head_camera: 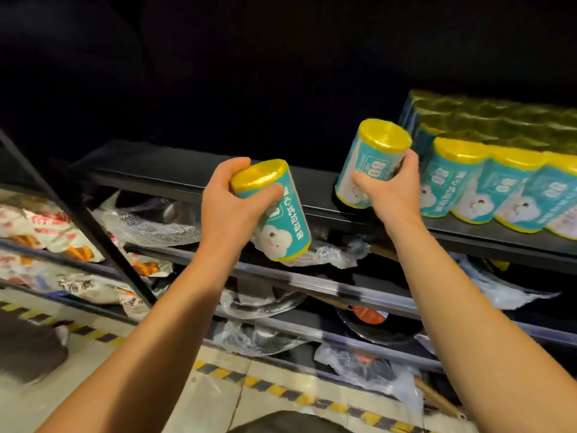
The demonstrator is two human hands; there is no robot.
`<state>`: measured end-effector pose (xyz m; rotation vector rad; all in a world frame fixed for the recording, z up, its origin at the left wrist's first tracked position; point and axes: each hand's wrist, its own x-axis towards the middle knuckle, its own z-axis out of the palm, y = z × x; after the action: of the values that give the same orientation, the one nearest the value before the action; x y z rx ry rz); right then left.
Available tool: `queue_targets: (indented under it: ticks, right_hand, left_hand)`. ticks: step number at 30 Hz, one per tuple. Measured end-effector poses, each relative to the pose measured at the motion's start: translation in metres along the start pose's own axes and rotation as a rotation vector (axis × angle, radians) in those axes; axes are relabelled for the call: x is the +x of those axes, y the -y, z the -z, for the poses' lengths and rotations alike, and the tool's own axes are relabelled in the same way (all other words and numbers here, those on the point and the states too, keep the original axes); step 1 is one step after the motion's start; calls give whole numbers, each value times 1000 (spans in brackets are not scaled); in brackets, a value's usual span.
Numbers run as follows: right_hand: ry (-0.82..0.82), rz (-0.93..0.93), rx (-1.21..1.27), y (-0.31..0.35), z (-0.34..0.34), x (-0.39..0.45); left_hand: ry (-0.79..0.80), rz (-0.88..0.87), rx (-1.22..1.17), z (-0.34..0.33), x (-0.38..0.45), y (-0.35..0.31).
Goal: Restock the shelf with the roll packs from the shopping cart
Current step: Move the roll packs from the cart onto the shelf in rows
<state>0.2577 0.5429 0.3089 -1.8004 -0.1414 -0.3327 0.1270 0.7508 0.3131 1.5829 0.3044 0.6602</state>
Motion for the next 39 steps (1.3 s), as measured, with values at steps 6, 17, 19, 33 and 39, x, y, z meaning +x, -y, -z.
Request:
queue_targets:
  ticks: [6, 17, 19, 33, 39]
  right_hand:
    - [80, -24, -103, -26, -32, 55]
    - [109, 29, -80, -35, -38, 57]
    - [59, 80, -81, -28, -38, 52]
    - [-174, 130, -320, -27, -70, 67]
    - [-226, 62, -371, -35, -87, 127]
  left_hand:
    - [-23, -46, 30, -32, 41, 4]
    - [73, -240, 132, -89, 121, 18]
    - [116, -240, 186, -94, 132, 30]
    - [310, -355, 481, -71, 168, 55]
    - [348, -363, 380, -83, 202, 63]
